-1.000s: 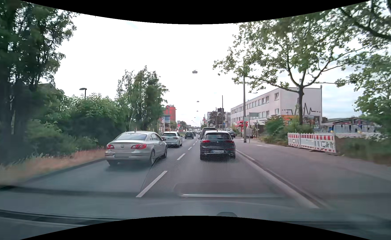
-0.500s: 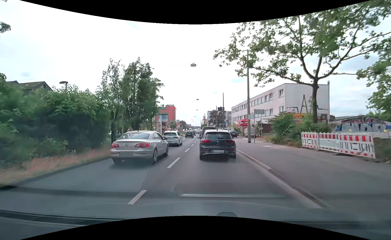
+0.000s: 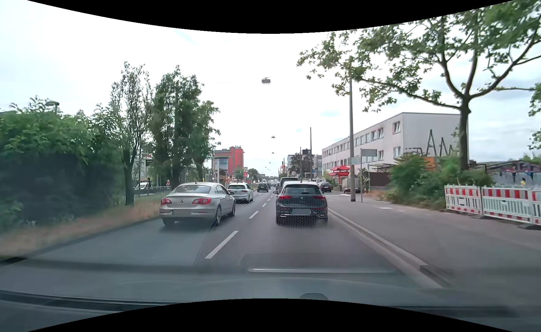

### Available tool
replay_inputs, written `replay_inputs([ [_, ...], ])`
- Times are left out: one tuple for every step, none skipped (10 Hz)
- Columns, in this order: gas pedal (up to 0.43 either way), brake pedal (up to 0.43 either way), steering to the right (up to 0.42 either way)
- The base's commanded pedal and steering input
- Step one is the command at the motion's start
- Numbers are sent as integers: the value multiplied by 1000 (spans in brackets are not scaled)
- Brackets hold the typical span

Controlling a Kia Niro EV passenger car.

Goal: Follow the waypoints while adhering to traffic rules and regulations

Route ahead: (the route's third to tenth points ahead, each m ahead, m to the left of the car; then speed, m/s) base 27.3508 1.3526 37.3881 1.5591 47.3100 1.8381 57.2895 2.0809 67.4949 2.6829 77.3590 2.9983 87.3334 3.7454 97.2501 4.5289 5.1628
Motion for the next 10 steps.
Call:
replay_inputs([
  [0,0,-9],
  [0,0,-9],
  [0,0,-8],
  [0,0,-8],
  [0,0,-8],
  [0,0,-8],
  [0,0,-8],
  [0,0,-8],
  [0,0,-8],
  [0,0,-8],
])
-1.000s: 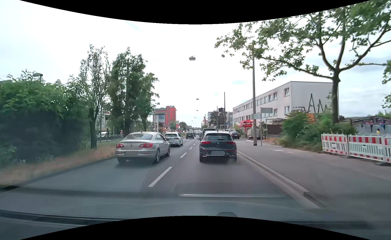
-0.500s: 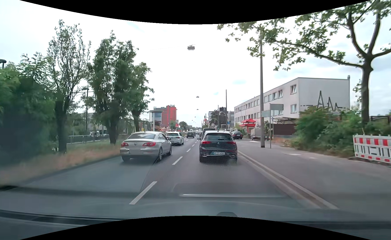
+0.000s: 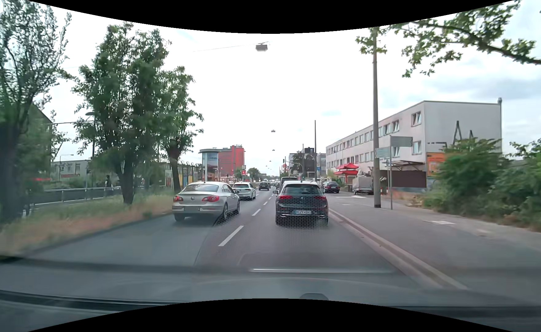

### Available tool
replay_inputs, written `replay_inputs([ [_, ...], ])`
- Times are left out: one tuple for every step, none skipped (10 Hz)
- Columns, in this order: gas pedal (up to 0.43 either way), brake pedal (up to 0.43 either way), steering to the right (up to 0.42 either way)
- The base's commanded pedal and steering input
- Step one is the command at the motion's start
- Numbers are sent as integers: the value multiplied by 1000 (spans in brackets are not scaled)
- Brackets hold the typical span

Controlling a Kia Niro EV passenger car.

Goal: Follow the waypoints while adhering to traffic rules and regulations

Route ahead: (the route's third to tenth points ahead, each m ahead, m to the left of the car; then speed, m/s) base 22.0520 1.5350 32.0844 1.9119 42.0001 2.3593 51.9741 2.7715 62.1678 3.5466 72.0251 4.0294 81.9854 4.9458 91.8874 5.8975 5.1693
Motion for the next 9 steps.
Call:
replay_inputs([
  [0,0,-8],
  [0,0,-8],
  [0,0,-8],
  [0,0,-8],
  [0,0,-8],
  [0,0,-8],
  [0,0,-8],
  [0,0,-8],
  [0,0,-8],
])
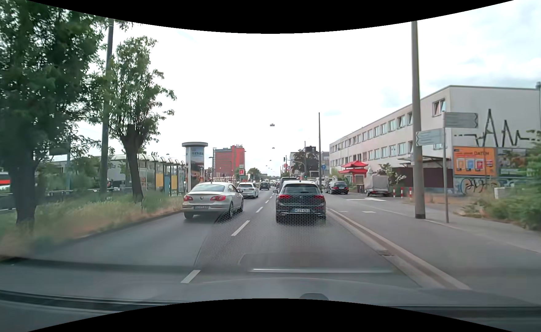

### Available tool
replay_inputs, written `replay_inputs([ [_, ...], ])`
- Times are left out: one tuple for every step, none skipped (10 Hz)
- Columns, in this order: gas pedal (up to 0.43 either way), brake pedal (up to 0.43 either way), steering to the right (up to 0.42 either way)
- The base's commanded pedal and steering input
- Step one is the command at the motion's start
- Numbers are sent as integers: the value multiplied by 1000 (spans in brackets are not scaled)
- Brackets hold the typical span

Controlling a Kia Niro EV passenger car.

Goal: Follow the waypoints while adhering to traffic rules and regulations

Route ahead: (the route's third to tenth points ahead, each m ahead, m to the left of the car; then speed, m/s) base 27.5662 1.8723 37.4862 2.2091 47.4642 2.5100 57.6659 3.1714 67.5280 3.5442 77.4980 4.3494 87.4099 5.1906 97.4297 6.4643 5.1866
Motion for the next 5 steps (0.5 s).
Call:
replay_inputs([
  [8,0,-7],
  [20,0,-7],
  [20,0,-7],
  [28,0,-7],
  [28,0,-7],
])
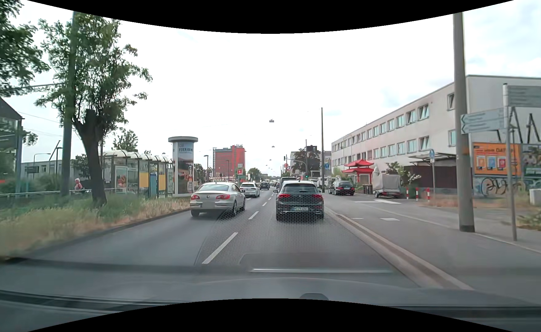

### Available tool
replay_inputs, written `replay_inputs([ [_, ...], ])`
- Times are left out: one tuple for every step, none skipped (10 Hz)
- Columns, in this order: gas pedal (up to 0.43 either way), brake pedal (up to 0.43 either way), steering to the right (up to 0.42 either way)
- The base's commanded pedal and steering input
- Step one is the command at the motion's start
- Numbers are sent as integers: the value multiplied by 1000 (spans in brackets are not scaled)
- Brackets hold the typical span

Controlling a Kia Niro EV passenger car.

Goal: Follow the waypoints while adhering to traffic rules and regulations

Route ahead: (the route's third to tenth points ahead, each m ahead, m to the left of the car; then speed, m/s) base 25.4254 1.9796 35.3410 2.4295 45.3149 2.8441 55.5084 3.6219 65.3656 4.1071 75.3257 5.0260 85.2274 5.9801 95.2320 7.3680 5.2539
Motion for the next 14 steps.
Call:
replay_inputs([
  [28,0,-7],
  [39,0,-7],
  [39,0,-7],
  [39,0,-7],
  [67,0,-6],
  [67,0,-6],
  [67,0,-6],
  [98,0,-6],
  [98,0,-6],
  [98,0,-6],
  [98,0,-6],
  [98,0,-6],
  [110,0,-5],
  [118,0,-6],
])
